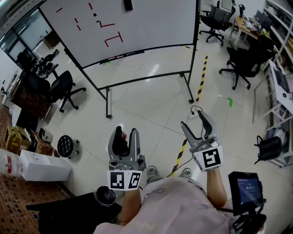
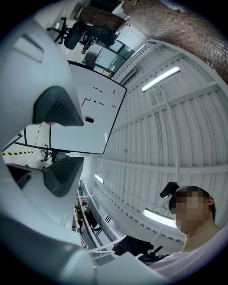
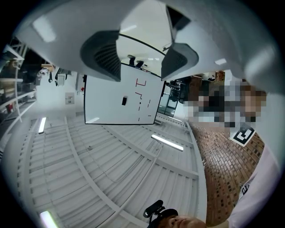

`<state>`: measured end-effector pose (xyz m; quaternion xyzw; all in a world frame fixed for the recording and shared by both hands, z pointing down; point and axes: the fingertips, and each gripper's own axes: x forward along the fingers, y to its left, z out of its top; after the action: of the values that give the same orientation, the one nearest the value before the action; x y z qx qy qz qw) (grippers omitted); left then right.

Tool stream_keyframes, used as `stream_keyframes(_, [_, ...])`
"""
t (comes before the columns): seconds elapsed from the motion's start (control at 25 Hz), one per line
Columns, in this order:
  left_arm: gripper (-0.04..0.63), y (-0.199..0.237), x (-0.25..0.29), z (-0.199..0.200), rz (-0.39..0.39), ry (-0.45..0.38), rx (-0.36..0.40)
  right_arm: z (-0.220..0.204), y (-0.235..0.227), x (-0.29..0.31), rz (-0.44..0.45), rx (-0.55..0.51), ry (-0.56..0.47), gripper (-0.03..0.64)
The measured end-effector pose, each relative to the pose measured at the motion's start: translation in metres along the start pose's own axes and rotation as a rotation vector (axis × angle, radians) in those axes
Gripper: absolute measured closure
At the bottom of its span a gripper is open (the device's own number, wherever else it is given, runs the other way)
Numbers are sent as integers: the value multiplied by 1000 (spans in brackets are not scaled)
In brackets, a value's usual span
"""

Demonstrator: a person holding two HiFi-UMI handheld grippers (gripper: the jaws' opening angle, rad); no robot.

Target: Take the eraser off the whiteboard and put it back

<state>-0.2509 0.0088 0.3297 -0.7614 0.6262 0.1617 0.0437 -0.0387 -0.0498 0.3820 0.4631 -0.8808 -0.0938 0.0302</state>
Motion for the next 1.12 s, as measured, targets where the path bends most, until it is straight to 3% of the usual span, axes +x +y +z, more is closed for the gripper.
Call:
stream_keyframes(0.36, [387,-17,-10,-15,-25,43,37,-5,-4,0,-3,7,9,337])
stream_keyframes(1.12, [387,-20,-2,-16,-51,43,8,-6,-6,2,-3,8,3,337])
